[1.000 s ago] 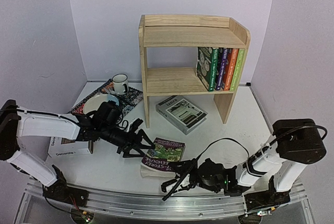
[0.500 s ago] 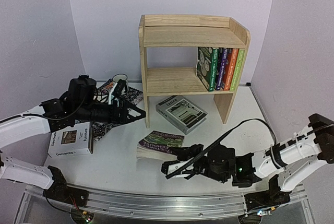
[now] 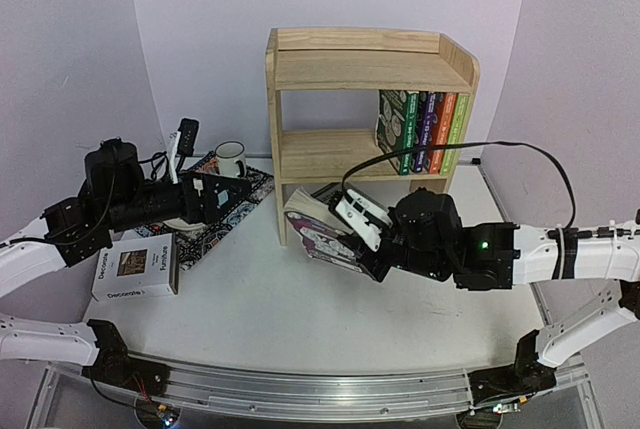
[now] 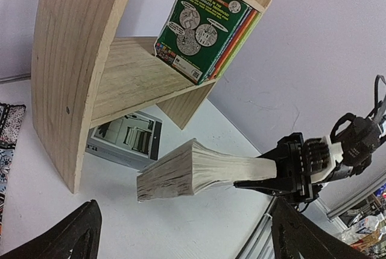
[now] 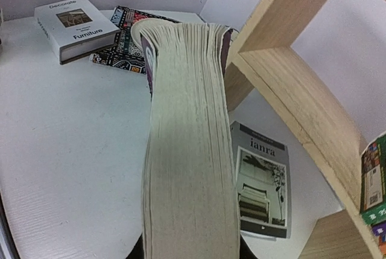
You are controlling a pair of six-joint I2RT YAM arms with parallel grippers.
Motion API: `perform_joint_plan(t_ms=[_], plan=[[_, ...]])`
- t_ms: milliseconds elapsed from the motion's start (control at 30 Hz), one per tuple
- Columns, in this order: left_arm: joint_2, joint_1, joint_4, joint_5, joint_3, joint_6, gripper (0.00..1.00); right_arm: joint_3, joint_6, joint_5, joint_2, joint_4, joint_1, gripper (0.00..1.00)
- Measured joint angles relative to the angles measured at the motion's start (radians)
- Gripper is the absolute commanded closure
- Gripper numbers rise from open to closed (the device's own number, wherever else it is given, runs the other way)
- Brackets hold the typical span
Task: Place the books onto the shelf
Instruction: Pass from the left arm to the right, then pass from the right arm to the left
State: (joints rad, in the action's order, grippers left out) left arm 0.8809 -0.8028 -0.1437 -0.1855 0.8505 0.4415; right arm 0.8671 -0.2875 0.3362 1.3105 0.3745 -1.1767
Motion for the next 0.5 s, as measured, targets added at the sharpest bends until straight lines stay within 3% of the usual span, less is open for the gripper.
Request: perform_joint_plan(t_ms=[500], plan=[[0.172, 0.000, 0.256, 0.002, -0.122, -0.077, 0.00, 0.055, 0.460, -0.059, -0.007, -0.137, 0.078, 1.00]])
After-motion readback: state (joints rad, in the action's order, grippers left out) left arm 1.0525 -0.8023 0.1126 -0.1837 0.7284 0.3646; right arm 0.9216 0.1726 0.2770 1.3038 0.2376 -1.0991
